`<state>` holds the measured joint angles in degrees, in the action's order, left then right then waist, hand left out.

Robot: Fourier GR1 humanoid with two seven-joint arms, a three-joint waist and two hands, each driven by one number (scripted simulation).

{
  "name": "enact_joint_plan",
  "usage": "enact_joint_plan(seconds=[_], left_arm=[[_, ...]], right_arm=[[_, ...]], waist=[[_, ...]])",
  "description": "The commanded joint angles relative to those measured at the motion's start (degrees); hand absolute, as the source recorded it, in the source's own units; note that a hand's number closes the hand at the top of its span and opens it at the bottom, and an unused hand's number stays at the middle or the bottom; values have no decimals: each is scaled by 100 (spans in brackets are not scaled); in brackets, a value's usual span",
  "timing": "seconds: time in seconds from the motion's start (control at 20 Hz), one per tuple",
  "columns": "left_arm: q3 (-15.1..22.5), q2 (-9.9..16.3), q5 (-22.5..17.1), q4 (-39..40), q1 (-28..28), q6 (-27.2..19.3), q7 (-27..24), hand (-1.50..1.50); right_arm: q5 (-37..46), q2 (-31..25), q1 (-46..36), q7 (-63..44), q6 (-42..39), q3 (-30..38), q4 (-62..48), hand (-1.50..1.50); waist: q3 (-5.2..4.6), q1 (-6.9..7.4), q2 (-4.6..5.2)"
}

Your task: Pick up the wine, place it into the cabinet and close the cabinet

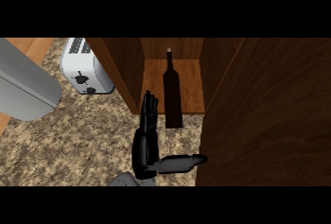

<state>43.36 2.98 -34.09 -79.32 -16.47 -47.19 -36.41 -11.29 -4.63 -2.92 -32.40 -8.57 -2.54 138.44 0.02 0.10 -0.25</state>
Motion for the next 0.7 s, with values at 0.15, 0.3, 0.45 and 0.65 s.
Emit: enact_joint_plan(seconds=[0.15, 0.3, 0.45, 0.65], left_arm=[[460, 516, 647, -1707, 853, -928, 667, -150], [480, 650, 628, -2113, 1434, -430, 232, -150], [662, 1148, 772, -2610, 1659, -378, 478, -150], [622, 1527, 665, -2724, 2152, 287, 83, -150]], right_arm=[[-351, -74, -82, -318, 69, 179, 438, -150], [-521, -188, -93, -673, 63, 201, 740, -150], [-764, -124, 302, -442, -278, 30, 588, -150], [-1053, -218, 132, -532, -485, 132, 330, 150]], waist=[[0, 13, 3], [-3, 5, 4], [0, 0, -2], [-3, 10, 8]])
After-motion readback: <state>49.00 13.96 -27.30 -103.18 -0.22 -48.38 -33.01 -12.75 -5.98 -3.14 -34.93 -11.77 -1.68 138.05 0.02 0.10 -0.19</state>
